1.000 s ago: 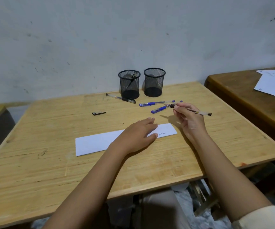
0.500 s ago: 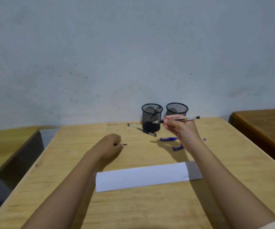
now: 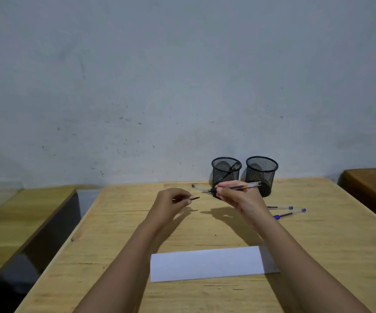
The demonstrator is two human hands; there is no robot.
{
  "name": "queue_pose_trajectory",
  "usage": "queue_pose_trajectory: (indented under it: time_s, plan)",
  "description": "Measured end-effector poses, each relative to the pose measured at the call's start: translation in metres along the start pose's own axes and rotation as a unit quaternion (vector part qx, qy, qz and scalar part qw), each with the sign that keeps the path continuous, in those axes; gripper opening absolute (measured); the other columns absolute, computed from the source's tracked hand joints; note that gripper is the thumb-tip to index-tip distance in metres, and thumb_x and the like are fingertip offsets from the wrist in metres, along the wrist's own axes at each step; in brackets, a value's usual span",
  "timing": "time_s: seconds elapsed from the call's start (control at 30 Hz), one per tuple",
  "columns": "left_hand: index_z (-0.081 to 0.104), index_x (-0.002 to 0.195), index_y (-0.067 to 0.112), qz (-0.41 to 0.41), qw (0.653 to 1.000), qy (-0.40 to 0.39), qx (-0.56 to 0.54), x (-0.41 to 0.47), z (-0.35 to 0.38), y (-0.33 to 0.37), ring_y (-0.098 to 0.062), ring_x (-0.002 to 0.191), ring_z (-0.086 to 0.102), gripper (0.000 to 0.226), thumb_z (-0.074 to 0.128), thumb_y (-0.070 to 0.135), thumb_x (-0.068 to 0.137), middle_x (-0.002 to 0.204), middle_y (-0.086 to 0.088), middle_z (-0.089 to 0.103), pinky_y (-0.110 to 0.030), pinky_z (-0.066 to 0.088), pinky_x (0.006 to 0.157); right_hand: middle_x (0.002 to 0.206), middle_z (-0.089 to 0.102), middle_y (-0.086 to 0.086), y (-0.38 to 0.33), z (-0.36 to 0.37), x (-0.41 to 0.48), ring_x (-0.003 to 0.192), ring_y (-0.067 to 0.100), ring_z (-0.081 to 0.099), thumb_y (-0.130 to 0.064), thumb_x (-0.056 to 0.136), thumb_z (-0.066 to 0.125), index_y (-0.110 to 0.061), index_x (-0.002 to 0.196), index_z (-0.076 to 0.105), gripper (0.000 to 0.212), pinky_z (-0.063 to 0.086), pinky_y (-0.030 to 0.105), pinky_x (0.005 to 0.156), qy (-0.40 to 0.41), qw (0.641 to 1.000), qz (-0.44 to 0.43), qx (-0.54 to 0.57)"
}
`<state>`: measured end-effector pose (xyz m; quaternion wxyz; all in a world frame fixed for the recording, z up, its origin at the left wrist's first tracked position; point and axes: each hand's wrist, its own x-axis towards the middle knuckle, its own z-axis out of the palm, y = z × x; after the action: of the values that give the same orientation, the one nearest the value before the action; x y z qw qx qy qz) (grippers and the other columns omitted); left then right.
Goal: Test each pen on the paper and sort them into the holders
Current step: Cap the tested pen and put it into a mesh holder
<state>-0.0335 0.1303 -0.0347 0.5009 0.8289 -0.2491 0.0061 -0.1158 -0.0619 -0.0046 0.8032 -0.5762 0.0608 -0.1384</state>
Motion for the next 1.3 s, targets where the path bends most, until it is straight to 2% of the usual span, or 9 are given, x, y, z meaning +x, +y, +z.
queue_pose_trajectory:
  time_s: [0.23,0.5,0.77,0.9,1.03,1.13,1.3]
  plan:
    - [0.071,0.086,0.021,0.051,0.998,0.004,-0.041,-0.002,0.003,0.026,0.004,0.077,0.062,0.017,0.072,0.007,0.078,0.086,0.004,0.070,-0.010,0.048,0.074,0.072,0.072,0.010,-0.006,0.002,-0.005,0.065,0.015,0.069,0.012,0.074,0.065,0.005,0.083,0.066,0.011,0.054,0.017,0.062,0.003,1.000,-0.011,0.004]
    - [0.071,0.084,0.022,0.064,0.996,-0.006,-0.068,-0.003,-0.003,0.048,0.001,0.076,0.063,0.015,0.073,0.008,0.078,0.086,0.002,0.071,-0.011,0.047,0.073,0.070,0.071,0.006,-0.031,0.000,-0.014,0.067,0.014,0.069,0.011,0.077,0.063,0.003,0.082,0.066,0.010,0.053,0.016,0.062,-0.019,1.000,-0.015,0.002]
    - [0.072,0.087,0.013,0.079,0.993,-0.018,-0.080,-0.007,-0.002,0.071,-0.004,0.077,0.063,0.009,0.072,0.010,0.079,0.086,-0.001,0.071,-0.013,0.049,0.072,0.074,0.070,0.010,-0.041,0.009,-0.022,0.070,0.015,0.069,0.011,0.077,0.062,0.004,0.082,0.066,0.009,0.054,0.017,0.065,-0.031,0.999,-0.026,-0.004]
    - [0.070,0.087,0.011,0.079,0.992,0.001,-0.095,-0.010,0.000,0.078,-0.001,0.073,0.061,0.006,0.069,0.009,0.081,0.081,0.003,0.068,-0.011,0.045,0.069,0.072,0.072,0.007,-0.041,0.016,-0.028,0.071,0.016,0.069,0.013,0.077,0.061,0.003,0.080,0.066,0.011,0.056,0.018,0.067,-0.017,0.999,-0.047,0.011]
    - [0.069,0.086,0.012,0.098,0.992,-0.006,-0.084,-0.014,0.001,0.089,0.010,0.066,0.058,0.009,0.067,0.004,0.082,0.077,0.008,0.066,-0.006,0.042,0.067,0.071,0.073,0.006,-0.040,0.014,-0.035,0.069,0.014,0.070,0.013,0.077,0.061,0.003,0.081,0.065,0.012,0.055,0.018,0.066,-0.010,0.997,-0.067,0.030]
    - [0.070,0.088,0.009,0.120,0.990,-0.007,-0.073,-0.016,0.000,0.095,0.010,0.069,0.059,0.009,0.068,0.004,0.081,0.079,0.010,0.065,-0.005,0.043,0.069,0.068,0.072,0.002,-0.038,0.012,-0.039,0.067,0.010,0.069,0.012,0.079,0.059,0.001,0.082,0.065,0.013,0.054,0.016,0.066,-0.008,0.997,-0.064,0.052]
    - [0.072,0.090,0.009,0.130,0.989,-0.018,-0.065,-0.018,-0.007,0.100,0.010,0.067,0.058,0.010,0.069,0.005,0.081,0.078,0.010,0.065,-0.004,0.040,0.067,0.078,0.072,0.007,-0.048,-0.003,-0.040,0.073,0.014,0.069,0.005,0.079,0.062,0.002,0.088,0.066,0.010,0.055,0.017,0.069,-0.034,0.996,-0.059,0.049]
